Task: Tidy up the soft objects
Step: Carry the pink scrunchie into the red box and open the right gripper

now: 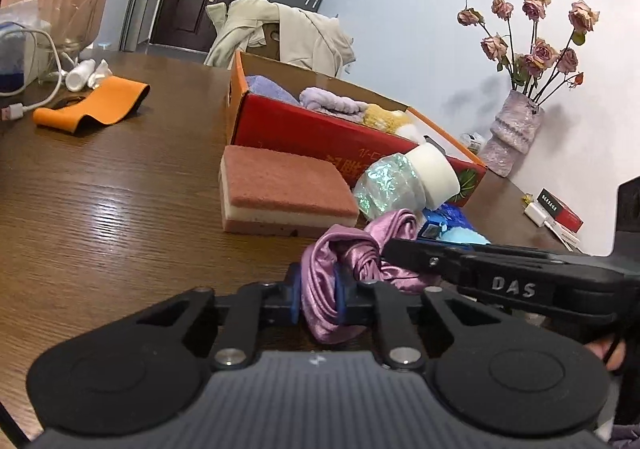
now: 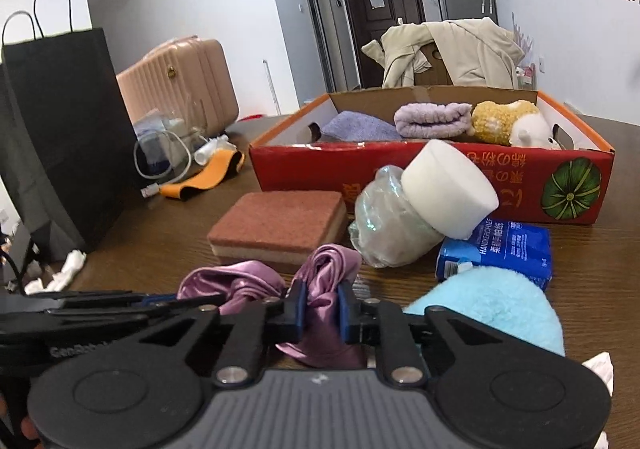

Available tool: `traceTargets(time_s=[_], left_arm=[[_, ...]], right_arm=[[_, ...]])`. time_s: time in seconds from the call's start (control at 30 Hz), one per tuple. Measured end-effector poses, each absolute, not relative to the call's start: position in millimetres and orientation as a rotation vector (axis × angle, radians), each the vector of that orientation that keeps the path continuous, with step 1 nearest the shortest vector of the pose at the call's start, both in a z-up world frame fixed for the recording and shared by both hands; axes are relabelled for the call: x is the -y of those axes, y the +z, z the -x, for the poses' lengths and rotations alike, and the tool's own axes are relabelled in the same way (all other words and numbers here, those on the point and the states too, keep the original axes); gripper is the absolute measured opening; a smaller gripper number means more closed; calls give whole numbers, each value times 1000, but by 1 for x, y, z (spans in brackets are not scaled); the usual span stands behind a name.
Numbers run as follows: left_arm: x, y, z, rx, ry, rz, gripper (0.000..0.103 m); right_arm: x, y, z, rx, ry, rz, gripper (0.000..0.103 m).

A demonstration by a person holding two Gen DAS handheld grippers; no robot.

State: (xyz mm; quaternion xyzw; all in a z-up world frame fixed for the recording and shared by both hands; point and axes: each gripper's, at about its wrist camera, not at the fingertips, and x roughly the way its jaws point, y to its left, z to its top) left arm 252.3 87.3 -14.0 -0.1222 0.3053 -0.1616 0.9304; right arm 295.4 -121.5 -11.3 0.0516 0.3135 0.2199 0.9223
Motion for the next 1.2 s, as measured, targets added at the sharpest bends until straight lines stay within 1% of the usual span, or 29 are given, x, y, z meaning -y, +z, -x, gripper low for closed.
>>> traceTargets(time_s=[0.13, 0.33, 0.47, 0.57, 0.67, 0.83, 0.93, 1.03, 1.17, 1.2], left_arm=[[-85, 11, -219, -553, -346, 236, 15], [-71, 53, -183, -450, -408, 248, 15], [-52, 66, -198, -444, -442, 236, 15], [-35, 85, -236, -452, -480, 211, 15], [-20, 101, -297, -485, -505, 202, 15], [5, 101, -427, -642, -461, 229, 15], [16, 84, -495, -715, -412, 206, 15], [22, 53, -547, -805, -368, 211, 15], [29, 18, -575, -868, -321, 155, 18], [29, 14, -581, -907, -311, 153, 19]], right_arm=[[125, 11, -263, -572, 471, -90, 13], [157, 50, -215, -462, 495, -157, 13], [179, 64, -213, -414, 465, -167, 13], [195, 74, -232, -403, 443, -169, 13], [212, 92, -278, -392, 435, -152, 13], [240, 97, -409, -530, 438, -218, 13], [242, 86, -484, -627, 418, -209, 13], [238, 62, -542, -723, 374, -181, 13], [220, 29, -585, -802, 317, -93, 16], [216, 22, -591, -812, 307, -75, 16]])
